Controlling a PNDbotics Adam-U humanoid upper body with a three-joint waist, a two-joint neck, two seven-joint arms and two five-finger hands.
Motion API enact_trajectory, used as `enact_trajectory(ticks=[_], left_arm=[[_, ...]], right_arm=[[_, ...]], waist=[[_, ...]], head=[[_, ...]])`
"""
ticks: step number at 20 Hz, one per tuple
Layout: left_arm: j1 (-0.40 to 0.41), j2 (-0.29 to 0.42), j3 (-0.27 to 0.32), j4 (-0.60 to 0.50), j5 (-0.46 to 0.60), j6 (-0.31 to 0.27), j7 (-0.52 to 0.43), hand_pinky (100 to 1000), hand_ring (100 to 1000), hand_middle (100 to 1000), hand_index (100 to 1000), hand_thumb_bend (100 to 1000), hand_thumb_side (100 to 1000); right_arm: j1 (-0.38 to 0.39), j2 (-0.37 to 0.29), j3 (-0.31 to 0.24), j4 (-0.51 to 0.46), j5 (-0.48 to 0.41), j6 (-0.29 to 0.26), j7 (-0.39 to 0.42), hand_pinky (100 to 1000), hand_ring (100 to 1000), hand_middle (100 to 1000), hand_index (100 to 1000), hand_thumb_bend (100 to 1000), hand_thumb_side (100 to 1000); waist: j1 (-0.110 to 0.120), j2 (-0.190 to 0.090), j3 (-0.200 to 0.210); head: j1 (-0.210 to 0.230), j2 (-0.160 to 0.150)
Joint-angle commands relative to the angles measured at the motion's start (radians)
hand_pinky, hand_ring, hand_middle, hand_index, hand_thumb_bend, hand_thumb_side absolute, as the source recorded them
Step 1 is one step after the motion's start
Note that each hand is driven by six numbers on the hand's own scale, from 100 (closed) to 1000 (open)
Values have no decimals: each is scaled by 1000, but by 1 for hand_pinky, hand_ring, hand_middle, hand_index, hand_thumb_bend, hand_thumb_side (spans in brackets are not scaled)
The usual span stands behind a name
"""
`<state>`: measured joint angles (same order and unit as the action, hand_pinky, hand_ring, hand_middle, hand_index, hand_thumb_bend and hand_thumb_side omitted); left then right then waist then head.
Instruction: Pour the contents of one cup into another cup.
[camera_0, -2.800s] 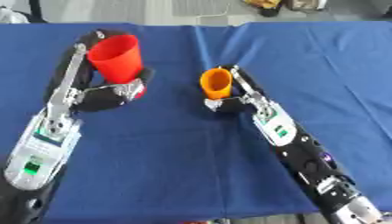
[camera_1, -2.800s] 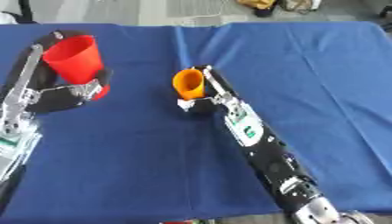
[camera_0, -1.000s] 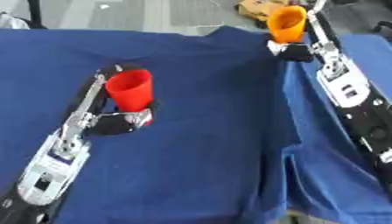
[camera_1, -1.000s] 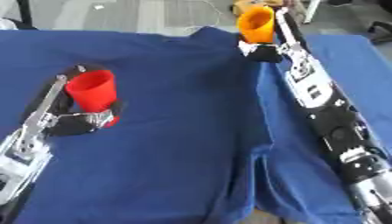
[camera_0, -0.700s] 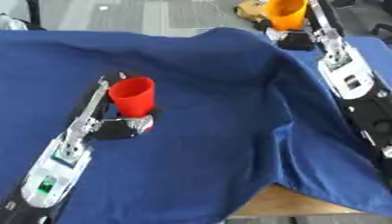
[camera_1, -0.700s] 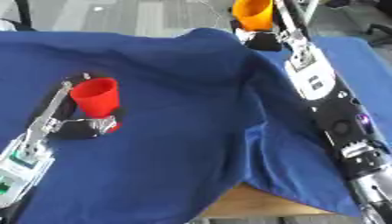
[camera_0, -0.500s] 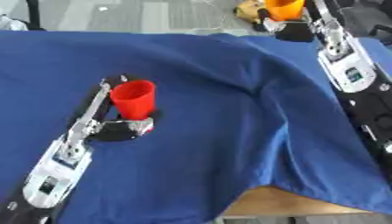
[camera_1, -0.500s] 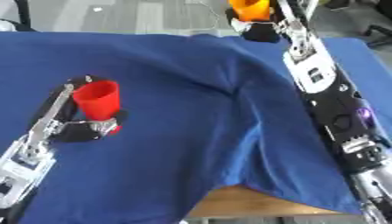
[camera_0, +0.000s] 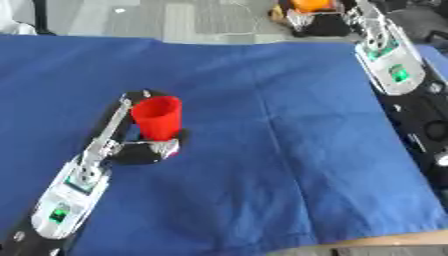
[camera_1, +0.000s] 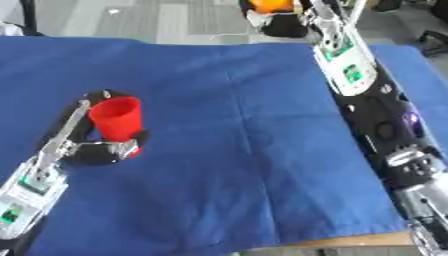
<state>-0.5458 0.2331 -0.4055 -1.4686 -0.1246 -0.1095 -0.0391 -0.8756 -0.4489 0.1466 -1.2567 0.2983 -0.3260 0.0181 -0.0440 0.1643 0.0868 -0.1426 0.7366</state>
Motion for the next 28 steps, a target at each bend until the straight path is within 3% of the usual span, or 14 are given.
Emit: enact_trajectory(ticks=[1, 15, 28], left_arm=[[-22, -5, -5, -9, -18, -9, -8, 119, 352, 412, 700, 280, 144], [-42, -28, -29, 8, -64, -53, -41, 117, 354, 412, 702, 279, 137], [-74, -57, -33, 34, -147, -123, -26, 113, 352, 410, 700, 271, 118]], right_arm=[[-35, -2, 17, -40, 30, -18, 29, 361, 473, 414, 567, 100, 100], [-69, 78, 73, -39, 80, -54, 102, 360, 470, 412, 565, 100, 100], [-72, 135, 122, -67, 201, -123, 131, 384, 472, 417, 564, 100, 100]], waist=[[2, -22, 1], [1, -24, 6], [-2, -28, 4]], head=[[-2, -6], [-7, -7], [-7, -12]])
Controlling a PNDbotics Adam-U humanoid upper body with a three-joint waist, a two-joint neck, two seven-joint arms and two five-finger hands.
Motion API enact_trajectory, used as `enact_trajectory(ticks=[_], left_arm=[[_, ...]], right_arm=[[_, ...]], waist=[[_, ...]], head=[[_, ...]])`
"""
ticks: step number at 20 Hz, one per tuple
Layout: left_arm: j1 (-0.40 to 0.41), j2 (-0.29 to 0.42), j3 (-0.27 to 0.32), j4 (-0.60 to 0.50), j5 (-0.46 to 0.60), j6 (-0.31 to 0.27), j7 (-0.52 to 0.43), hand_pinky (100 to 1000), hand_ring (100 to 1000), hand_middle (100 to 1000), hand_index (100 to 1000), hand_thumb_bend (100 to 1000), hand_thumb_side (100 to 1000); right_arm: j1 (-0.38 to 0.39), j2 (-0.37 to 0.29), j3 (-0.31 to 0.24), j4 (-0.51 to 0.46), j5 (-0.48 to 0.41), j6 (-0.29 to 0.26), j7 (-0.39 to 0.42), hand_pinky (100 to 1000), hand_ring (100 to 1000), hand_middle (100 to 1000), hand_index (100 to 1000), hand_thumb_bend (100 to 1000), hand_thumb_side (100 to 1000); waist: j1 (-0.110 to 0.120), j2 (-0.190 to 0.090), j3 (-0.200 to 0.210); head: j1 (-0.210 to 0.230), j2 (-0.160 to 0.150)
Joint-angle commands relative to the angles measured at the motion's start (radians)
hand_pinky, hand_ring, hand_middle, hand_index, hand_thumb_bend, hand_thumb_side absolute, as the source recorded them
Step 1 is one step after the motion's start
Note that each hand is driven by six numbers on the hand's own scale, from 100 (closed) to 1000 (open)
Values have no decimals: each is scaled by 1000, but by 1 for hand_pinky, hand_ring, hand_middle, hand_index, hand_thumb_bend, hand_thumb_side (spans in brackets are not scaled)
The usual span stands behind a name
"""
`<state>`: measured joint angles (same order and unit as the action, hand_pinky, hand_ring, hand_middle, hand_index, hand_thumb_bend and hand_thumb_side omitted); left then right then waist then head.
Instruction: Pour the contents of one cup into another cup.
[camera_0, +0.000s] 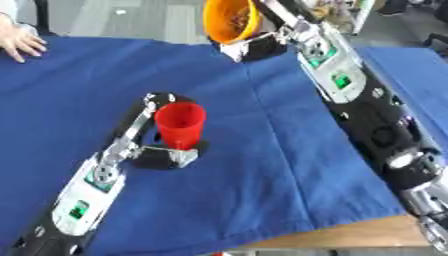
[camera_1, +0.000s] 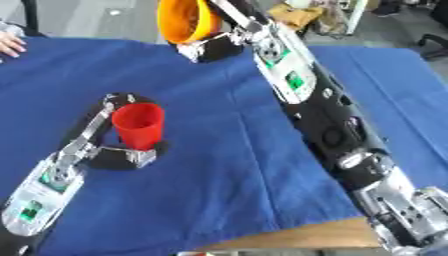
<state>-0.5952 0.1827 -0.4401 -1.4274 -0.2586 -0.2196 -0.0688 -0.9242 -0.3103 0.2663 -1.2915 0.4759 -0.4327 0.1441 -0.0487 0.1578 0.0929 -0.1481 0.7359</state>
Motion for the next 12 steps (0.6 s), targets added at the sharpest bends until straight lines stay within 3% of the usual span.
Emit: enact_trajectory(ticks=[1, 12], left_arm=[[-26, -8, 3, -4, -15, -16, 5, 113, 352, 410, 700, 271, 117], [-38, -11, 16, 3, -19, -25, 1, 116, 354, 412, 701, 265, 117]], right_arm=[[-23, -1, 7, -39, 35, -24, 7, 388, 472, 417, 563, 100, 100], [-18, 14, 33, -107, 117, -71, 0, 408, 471, 419, 559, 100, 100]], waist=[[2, -22, -2], [1, -23, -5]], head=[[-1, -11], [0, -14]])
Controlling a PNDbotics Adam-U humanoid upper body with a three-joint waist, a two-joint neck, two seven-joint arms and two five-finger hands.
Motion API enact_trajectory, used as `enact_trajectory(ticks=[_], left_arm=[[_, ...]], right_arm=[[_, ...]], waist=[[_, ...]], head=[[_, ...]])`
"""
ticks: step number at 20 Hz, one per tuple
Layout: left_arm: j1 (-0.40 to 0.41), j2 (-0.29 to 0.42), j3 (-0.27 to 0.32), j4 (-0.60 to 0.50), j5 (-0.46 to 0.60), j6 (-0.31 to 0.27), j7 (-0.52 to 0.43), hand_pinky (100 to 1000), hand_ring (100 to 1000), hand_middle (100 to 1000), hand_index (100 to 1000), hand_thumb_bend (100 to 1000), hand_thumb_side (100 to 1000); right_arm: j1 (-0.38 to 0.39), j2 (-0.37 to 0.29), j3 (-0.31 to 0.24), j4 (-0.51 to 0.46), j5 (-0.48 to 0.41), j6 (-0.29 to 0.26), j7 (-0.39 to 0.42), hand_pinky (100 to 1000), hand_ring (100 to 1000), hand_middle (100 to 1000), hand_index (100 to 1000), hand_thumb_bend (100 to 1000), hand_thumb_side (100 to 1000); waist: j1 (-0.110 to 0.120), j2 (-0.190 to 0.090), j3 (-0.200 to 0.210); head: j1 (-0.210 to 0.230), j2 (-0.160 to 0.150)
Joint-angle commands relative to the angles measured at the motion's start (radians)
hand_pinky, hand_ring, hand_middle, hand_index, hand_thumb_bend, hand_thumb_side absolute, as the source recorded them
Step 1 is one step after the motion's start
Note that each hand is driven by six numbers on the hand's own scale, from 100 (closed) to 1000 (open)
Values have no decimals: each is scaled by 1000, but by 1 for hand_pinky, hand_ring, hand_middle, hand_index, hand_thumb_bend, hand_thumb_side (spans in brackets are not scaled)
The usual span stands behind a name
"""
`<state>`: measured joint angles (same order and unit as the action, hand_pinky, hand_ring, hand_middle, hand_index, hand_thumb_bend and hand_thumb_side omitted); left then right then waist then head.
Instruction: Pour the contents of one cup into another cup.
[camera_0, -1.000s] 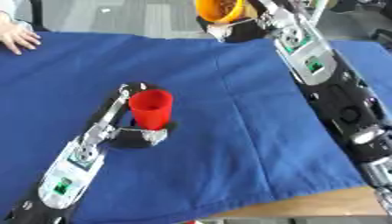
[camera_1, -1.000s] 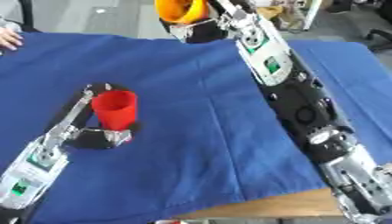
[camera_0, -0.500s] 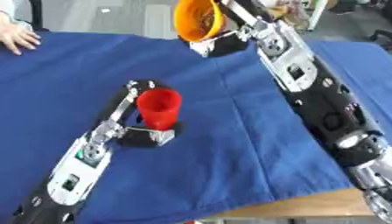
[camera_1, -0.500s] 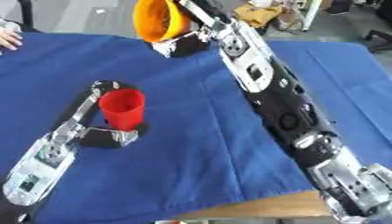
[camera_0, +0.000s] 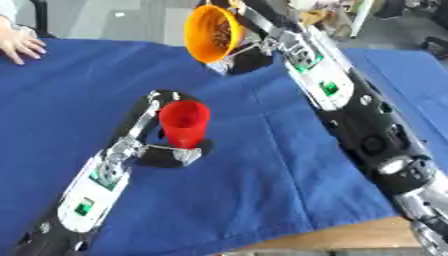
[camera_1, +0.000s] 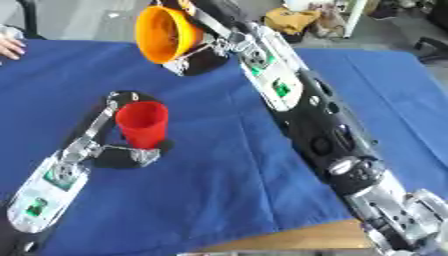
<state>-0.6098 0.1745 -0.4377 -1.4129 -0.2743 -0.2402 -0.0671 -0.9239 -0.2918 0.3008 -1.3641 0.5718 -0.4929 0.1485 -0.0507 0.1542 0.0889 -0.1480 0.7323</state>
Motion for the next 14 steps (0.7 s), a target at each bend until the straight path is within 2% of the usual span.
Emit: enact_trajectory(ticks=[1, 14], left_arm=[[-25, -2, 15, -13, -2, -4, 0, 116, 354, 412, 702, 265, 116], [-38, 1, 6, -56, -13, -18, -43, 116, 355, 412, 705, 268, 112]], right_arm=[[-17, -3, 1, -38, 28, -14, -5, 409, 471, 419, 559, 100, 100], [-16, 11, 16, -22, 126, -61, -19, 428, 473, 423, 559, 100, 100]], waist=[[3, -19, -1], [4, -20, -1]], head=[[0, -11], [0, -10]])
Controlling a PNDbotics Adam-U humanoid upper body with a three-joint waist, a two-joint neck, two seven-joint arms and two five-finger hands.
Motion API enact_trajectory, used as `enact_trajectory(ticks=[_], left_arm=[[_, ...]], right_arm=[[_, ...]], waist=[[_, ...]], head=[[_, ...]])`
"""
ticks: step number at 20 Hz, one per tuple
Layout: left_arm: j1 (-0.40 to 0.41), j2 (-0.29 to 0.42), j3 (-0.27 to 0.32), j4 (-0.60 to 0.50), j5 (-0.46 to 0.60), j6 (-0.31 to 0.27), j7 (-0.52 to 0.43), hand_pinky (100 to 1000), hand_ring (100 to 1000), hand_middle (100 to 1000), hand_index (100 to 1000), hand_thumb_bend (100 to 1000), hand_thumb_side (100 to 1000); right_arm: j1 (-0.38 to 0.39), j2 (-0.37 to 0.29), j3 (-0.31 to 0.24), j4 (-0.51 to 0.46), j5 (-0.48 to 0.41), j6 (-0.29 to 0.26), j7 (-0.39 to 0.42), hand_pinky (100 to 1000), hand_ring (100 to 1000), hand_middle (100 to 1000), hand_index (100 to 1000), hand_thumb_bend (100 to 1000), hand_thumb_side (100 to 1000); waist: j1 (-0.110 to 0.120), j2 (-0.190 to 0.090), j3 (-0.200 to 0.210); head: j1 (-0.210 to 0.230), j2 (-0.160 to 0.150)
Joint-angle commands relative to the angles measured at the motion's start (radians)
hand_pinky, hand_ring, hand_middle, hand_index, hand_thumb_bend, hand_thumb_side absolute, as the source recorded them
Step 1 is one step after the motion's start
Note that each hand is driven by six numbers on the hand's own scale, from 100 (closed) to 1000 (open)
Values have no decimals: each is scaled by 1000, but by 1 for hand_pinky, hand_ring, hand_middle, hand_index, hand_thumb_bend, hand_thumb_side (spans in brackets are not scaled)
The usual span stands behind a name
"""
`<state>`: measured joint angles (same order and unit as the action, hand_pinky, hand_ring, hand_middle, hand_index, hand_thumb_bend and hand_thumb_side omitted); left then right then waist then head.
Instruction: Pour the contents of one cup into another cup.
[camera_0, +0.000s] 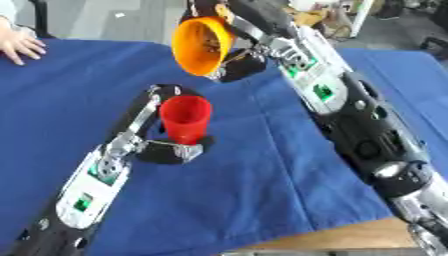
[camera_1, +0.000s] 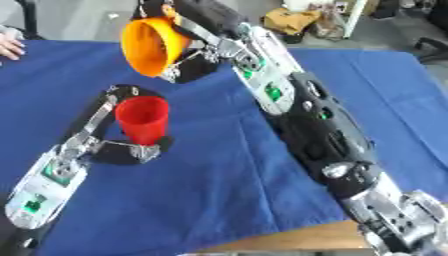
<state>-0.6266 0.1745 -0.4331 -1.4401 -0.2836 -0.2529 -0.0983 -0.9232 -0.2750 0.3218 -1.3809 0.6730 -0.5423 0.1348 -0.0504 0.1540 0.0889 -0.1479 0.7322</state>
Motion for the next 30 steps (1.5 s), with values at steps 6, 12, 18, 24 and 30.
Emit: enact_trajectory(ticks=[6, 12, 18, 24, 30], left_arm=[[-22, 1, 2, -36, -6, -9, -20, 116, 355, 411, 705, 266, 111], [-22, 2, 4, -35, -5, -9, -20, 115, 355, 410, 705, 264, 111], [-22, 3, 10, -35, -5, -8, -16, 116, 356, 410, 704, 262, 110], [-24, 4, 19, -39, -2, -5, -8, 118, 356, 411, 704, 263, 109], [-26, 5, 26, -44, 1, -1, -2, 118, 356, 410, 704, 263, 108]], right_arm=[[-17, -6, -3, -5, 89, -37, -27, 443, 474, 425, 559, 100, 100], [-18, -9, -1, -15, 150, -62, -54, 463, 467, 351, 558, 100, 100], [-18, -13, 4, -34, 220, -88, -87, 481, 407, 365, 545, 100, 100], [-15, -19, 11, -54, 277, -108, -115, 497, 420, 377, 538, 100, 100], [-16, -22, 15, -65, 315, -120, -133, 510, 430, 387, 544, 100, 100]], waist=[[3, -20, -2], [3, -20, -2], [3, -21, -4], [4, -22, -4], [4, -23, -3]], head=[[0, -9], [2, -10], [3, -9], [4, -9], [3, -10]])
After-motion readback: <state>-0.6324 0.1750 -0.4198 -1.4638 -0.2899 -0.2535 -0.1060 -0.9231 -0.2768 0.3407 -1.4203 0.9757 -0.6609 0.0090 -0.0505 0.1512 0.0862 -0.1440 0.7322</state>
